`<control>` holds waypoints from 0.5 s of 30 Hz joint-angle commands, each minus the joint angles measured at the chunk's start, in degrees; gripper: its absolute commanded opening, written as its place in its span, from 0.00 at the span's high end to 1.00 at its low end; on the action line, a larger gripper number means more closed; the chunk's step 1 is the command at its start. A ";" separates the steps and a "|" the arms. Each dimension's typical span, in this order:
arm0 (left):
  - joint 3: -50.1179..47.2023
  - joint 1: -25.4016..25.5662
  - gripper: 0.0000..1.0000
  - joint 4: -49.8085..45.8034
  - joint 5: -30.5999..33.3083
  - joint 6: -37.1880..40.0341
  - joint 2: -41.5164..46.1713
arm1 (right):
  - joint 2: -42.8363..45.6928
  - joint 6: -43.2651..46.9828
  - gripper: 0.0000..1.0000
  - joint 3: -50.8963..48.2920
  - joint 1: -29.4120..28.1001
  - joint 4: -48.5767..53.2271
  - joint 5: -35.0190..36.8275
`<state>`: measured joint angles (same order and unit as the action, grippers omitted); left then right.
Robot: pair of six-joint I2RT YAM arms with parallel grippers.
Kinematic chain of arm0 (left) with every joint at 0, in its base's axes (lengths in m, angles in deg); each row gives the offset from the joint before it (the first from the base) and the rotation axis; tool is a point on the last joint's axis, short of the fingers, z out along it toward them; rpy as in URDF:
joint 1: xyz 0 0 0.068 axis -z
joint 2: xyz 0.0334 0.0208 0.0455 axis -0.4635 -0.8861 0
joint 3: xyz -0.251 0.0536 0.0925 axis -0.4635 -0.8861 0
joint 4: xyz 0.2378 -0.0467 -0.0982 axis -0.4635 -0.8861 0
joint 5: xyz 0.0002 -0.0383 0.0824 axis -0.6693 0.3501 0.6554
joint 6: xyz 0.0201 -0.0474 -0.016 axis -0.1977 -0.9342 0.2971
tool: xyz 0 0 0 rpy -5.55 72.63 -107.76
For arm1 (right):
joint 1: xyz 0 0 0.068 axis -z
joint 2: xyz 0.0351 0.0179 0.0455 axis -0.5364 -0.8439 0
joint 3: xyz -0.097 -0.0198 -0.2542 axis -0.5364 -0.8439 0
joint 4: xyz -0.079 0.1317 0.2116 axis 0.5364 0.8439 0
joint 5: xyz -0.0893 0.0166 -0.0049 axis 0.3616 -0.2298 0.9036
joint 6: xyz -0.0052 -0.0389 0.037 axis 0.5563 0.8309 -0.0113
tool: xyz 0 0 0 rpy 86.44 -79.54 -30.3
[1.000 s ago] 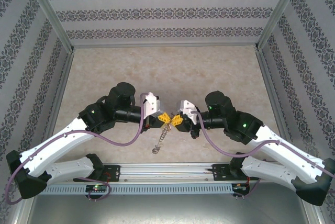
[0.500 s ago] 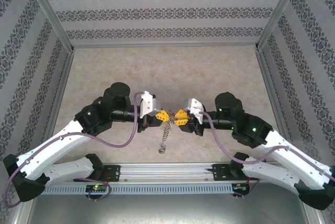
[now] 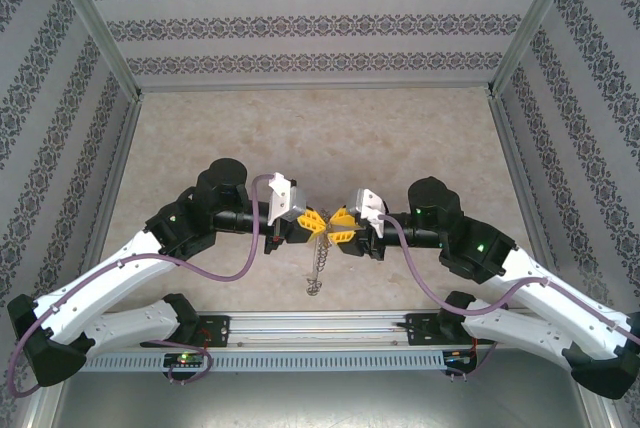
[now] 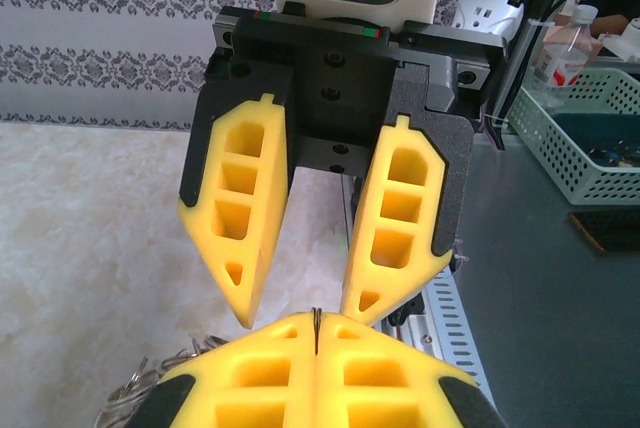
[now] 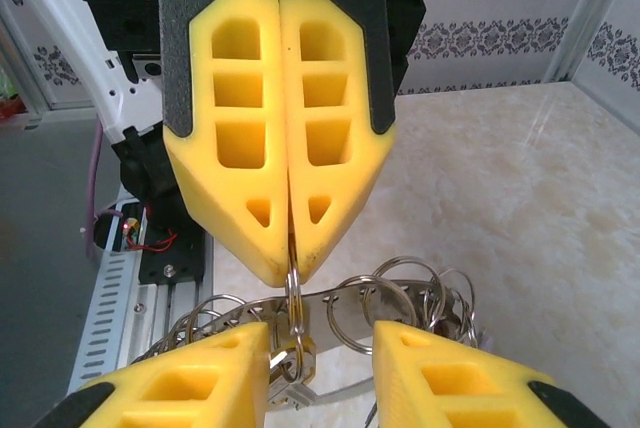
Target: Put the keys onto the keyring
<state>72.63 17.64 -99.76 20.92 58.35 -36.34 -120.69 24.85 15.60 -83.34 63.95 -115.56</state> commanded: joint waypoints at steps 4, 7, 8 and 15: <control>-0.16 -0.70 1.00 5.16 -2.56 -1.30 1.53 | -0.30 -0.55 0.79 -0.03 -0.61 -3.32 -1.88; -0.30 -0.69 1.00 5.52 -2.54 -1.43 1.52 | -0.71 -0.08 0.99 0.27 -0.62 -2.32 -1.91; -0.37 -0.70 1.00 5.86 -2.74 -1.67 1.54 | -0.76 0.22 1.00 0.43 -0.69 -1.70 -1.76; -0.11 -0.69 1.00 5.09 -1.61 -1.71 0.99 | 0.61 1.41 1.00 1.15 -0.62 1.02 -1.95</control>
<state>71.86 17.27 -98.95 20.53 57.10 -36.23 -121.06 25.12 15.62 -83.60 63.54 -116.89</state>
